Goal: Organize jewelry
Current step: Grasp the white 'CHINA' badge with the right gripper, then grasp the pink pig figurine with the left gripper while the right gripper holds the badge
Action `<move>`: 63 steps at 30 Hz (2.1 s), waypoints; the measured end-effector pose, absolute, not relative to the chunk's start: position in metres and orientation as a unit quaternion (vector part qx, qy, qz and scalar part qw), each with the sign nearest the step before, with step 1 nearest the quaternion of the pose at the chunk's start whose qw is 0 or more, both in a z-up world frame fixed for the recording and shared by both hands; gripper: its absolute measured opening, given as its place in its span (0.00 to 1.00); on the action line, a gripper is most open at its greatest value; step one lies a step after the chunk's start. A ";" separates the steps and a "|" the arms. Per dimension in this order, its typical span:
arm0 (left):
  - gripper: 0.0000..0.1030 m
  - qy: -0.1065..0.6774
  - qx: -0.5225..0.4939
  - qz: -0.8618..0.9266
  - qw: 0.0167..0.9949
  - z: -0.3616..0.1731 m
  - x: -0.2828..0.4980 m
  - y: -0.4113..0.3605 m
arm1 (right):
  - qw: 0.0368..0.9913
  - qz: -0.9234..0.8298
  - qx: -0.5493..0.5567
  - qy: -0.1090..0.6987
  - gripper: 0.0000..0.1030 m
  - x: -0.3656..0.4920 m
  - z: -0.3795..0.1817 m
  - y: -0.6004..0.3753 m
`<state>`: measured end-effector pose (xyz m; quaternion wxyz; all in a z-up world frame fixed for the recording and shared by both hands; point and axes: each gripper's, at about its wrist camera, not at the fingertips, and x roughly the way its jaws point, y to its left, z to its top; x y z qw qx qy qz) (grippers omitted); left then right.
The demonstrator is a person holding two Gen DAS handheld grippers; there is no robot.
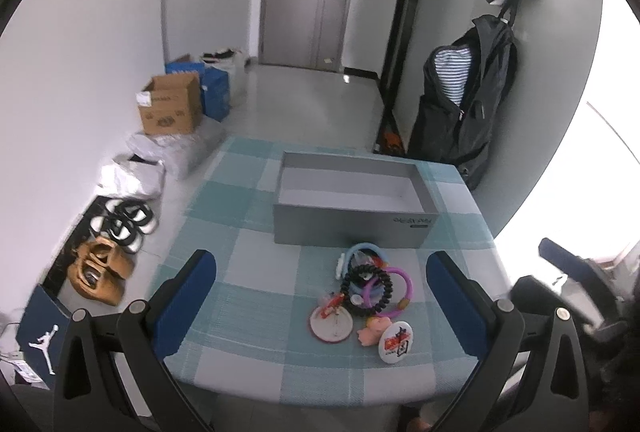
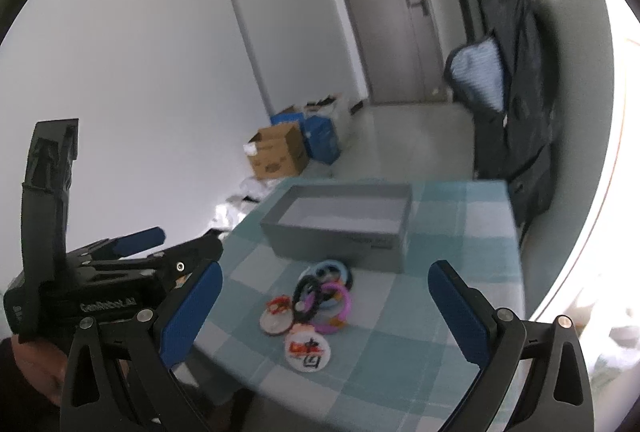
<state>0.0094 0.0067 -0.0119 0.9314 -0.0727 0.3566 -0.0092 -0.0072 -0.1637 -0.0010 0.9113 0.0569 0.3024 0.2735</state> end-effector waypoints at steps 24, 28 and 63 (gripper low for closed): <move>0.99 0.468 -0.109 0.015 0.877 -0.059 0.024 0.077 | 0.831 0.301 -0.058 0.463 0.72 0.014 -0.092 -0.099; 0.99 0.476 -0.112 0.012 0.872 -0.063 0.024 0.080 | 0.829 0.296 -0.085 0.467 0.53 0.011 -0.096 -0.091; 0.79 0.511 0.001 -0.128 0.850 -0.081 0.033 -0.033 | 0.855 0.216 0.057 0.469 0.39 0.036 -0.070 -0.188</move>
